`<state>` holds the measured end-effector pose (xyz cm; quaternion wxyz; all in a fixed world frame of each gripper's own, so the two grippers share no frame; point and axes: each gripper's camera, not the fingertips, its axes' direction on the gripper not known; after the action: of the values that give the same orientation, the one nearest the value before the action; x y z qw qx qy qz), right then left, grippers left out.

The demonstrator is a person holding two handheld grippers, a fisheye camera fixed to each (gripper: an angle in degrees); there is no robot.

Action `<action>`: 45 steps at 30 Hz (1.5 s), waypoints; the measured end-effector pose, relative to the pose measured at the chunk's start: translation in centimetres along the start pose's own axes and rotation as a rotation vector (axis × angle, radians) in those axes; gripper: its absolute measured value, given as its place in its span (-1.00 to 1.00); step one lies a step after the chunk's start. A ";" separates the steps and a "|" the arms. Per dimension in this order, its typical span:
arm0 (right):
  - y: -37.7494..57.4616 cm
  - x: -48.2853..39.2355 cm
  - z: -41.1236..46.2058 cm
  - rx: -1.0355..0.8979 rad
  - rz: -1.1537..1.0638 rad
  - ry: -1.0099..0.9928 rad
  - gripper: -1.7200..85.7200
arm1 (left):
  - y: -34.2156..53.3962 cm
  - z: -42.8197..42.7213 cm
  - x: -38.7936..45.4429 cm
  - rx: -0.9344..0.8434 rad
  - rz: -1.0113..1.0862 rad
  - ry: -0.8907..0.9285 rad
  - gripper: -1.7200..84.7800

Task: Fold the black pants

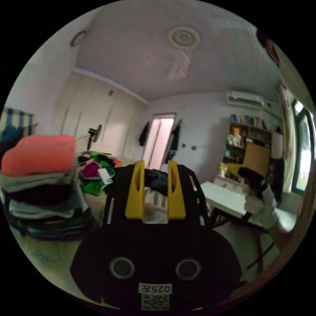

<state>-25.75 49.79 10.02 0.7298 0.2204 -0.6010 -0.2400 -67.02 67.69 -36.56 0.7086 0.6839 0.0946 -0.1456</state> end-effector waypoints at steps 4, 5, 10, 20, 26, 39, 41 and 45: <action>3.7 6.8 -1.0 0.003 0.128 -0.010 -0.80 | 3.8 13.1 1.1 -0.043 0.037 0.161 -0.81; 5.3 8.8 -0.8 0.029 0.196 -0.020 -0.78 | 4.8 18.2 0.5 -0.089 0.006 0.193 -0.78; 11.0 14.0 2.0 0.058 0.347 0.151 -0.72 | 8.0 35.5 -0.8 -0.186 0.045 0.184 -0.75; 6.4 27.0 13.7 -0.192 0.285 0.385 -0.67 | 10.3 52.9 -3.1 -0.511 -0.200 0.071 -0.70; 10.1 44.9 30.6 -0.328 0.323 0.366 -0.62 | 10.7 71.7 -6.5 -0.531 -0.174 0.059 -0.66; 26.5 68.9 60.8 -0.939 0.677 0.301 -0.57 | 19.7 118.1 -5.0 -1.242 0.276 -0.073 -0.59; 28.4 70.1 60.8 -0.894 0.760 0.307 -0.60 | 21.4 120.1 -3.6 -1.293 0.363 -0.147 -0.62; 30.3 70.8 60.3 -0.821 0.875 0.268 -0.76 | 22.9 120.3 -0.4 -1.260 0.546 -0.191 -0.82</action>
<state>-70.98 28.16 94.01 0.8551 -0.3177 -0.3972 -0.1002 -67.53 -51.64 -9.24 0.9872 0.1255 -0.0772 0.0609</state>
